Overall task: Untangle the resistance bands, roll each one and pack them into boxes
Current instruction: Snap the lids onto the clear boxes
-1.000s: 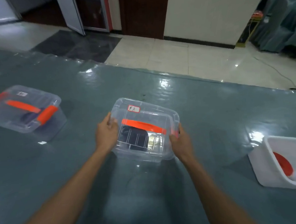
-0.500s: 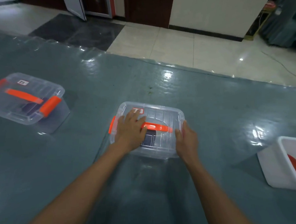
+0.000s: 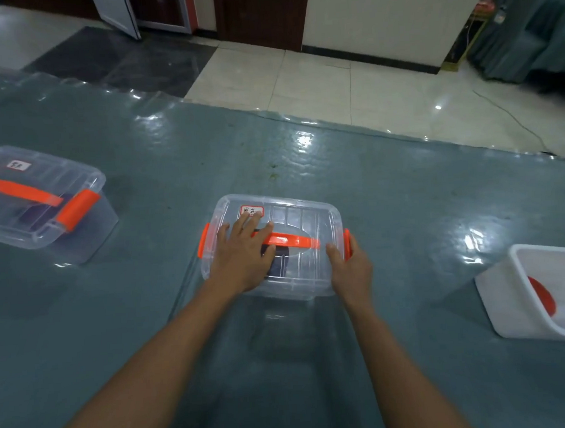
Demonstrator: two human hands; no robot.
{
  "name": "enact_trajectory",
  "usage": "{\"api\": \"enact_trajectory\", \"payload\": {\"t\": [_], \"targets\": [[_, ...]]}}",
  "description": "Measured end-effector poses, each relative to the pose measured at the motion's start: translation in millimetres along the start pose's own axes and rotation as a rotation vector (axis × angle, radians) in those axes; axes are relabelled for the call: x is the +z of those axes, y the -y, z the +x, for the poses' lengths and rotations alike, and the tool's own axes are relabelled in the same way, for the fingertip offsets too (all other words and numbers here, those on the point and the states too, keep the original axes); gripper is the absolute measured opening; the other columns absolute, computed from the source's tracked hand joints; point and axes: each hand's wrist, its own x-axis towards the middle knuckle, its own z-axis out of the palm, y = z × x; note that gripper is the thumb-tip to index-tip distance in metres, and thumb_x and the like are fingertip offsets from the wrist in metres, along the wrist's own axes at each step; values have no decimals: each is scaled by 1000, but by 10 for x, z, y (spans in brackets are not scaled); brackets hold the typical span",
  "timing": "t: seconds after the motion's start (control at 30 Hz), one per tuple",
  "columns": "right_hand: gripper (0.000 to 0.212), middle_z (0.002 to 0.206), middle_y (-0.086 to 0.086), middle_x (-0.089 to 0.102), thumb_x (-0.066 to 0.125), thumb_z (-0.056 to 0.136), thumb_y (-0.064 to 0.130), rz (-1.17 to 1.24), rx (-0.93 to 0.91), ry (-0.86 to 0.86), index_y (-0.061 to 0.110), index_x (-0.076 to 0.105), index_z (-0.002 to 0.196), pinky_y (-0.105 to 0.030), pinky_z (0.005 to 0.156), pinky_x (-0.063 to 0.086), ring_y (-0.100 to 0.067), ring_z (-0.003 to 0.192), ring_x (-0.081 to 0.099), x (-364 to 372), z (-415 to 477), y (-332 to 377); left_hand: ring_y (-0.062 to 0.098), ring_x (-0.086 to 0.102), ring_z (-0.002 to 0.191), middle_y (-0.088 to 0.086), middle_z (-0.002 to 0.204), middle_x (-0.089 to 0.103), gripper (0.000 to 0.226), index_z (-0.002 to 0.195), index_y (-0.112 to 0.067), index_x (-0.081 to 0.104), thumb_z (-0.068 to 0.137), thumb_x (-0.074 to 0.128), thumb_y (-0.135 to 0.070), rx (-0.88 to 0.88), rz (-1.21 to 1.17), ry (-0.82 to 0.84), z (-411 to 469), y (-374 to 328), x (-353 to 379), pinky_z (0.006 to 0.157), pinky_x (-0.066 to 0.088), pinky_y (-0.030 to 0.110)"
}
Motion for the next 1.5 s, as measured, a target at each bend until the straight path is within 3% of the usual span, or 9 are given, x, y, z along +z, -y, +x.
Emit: {"api": "enact_trajectory", "payload": {"t": [0.43,0.53,0.63,0.73,0.8,0.87,1.17,1.33,1.5], "targets": [[52,157,-20,33,40,100,7,-572,-255,115,2,32,151,-41,116,29,-36,142,36,-20,21,167,22,23,151,-1,161,34,49,147,-30,46,100,40,-45,25,-96,-44,28,64,0,121,18,51],[55,159,-19,29,51,99,23,-740,-472,119,10,36,150,-47,118,28,-38,147,28,10,30,291,30,51,133,7,139,60,44,127,-19,65,90,49,-35,39,-189,-278,31,278,-26,107,43,51],[66,165,-9,17,41,99,56,-832,-567,241,22,28,154,-53,122,17,-31,153,12,219,-13,501,34,45,137,11,148,51,55,137,-16,56,86,52,-37,-213,-239,-317,-36,646,-23,109,39,54],[72,168,-3,-4,19,98,68,-897,-549,380,30,7,158,-54,123,-2,-23,154,-10,423,-83,505,29,51,134,9,149,50,77,145,-12,48,84,67,-55,-640,-772,-28,-124,815,2,113,38,43],[74,167,1,-10,6,94,71,-887,-530,381,34,2,158,-53,122,-8,-19,152,-17,442,-95,455,22,71,102,13,126,69,64,127,-9,64,83,72,-54,-724,-1256,91,-173,790,10,92,55,36],[79,167,3,-11,-1,89,75,-882,-529,372,35,2,157,-52,123,-7,-17,152,-17,434,-89,431,13,72,77,6,100,75,41,121,-6,68,91,70,-35,-697,-1376,6,-191,730,18,69,56,24],[77,168,5,-2,3,89,73,-839,-509,343,37,11,156,-50,124,-4,-16,154,-10,439,-115,490,12,63,97,-6,111,67,44,142,-22,53,99,58,-20,-382,-868,-240,-198,666,-67,80,41,16],[64,167,5,7,21,97,64,-823,-501,317,37,20,155,-49,124,-1,-16,154,0,451,-124,509,23,66,90,4,113,71,44,144,-21,51,100,52,-17,-279,-701,-274,-187,681,-38,83,52,30],[58,167,4,7,29,102,55,-829,-500,319,35,20,156,-48,124,-1,-17,154,0,446,-117,523,33,52,131,12,147,53,46,146,-14,48,100,49,-19,-204,-448,-211,-134,759,-55,110,43,42]]}}
